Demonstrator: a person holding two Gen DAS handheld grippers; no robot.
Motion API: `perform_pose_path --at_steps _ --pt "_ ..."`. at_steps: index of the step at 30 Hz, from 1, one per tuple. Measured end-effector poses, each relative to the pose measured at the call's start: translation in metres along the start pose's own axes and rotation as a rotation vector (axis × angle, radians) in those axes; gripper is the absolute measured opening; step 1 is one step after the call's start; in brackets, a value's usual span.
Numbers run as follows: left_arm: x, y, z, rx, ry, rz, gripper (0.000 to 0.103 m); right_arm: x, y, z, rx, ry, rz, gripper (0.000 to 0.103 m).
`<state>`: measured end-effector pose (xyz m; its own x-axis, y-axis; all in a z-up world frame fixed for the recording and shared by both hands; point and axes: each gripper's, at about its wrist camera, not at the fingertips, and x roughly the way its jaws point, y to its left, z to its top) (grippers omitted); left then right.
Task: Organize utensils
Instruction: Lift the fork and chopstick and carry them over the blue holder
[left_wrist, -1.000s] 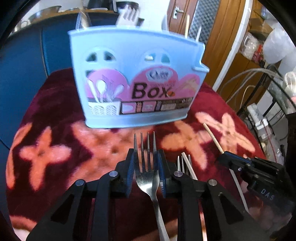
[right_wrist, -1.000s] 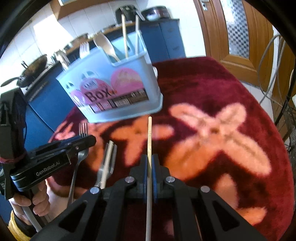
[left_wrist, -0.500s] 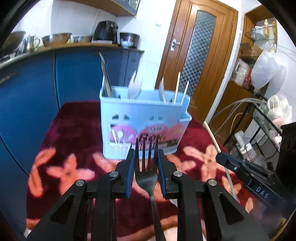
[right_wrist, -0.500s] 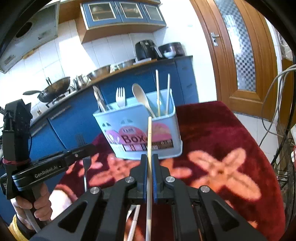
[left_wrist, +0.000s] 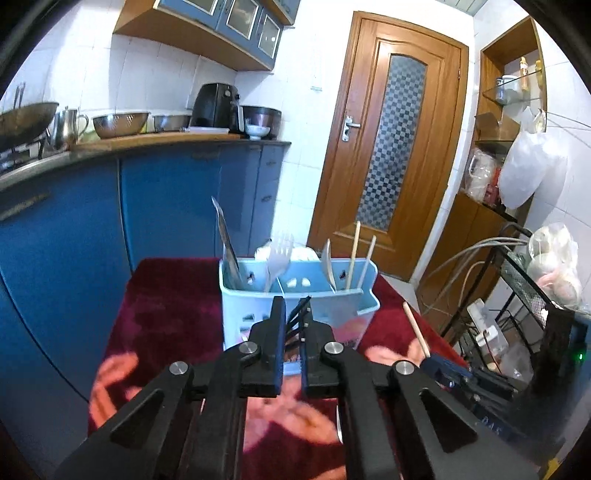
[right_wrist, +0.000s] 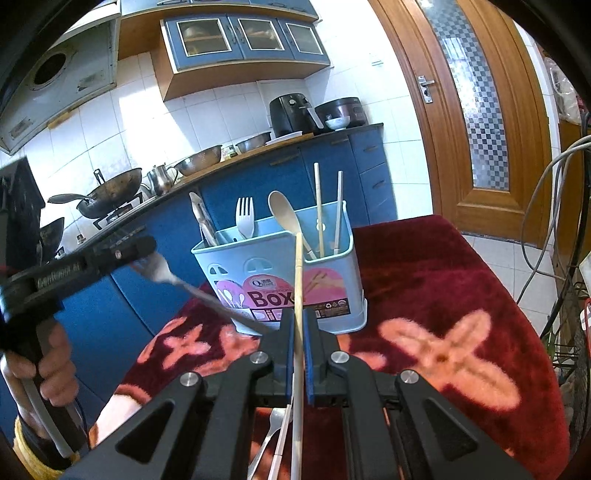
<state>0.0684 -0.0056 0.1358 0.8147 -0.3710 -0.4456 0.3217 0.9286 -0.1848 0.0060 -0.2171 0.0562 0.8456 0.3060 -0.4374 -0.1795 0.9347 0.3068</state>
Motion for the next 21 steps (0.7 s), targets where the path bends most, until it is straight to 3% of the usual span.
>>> perform_pose_path --at_steps 7,21 --pt "-0.004 -0.001 0.022 0.011 0.000 -0.009 0.003 0.000 -0.002 0.000 -0.001 -0.007 -0.002 0.006" --pt "-0.044 0.010 0.104 0.070 -0.150 0.147 0.002 -0.001 -0.001 0.002 -0.004 -0.009 -0.001 0.006"
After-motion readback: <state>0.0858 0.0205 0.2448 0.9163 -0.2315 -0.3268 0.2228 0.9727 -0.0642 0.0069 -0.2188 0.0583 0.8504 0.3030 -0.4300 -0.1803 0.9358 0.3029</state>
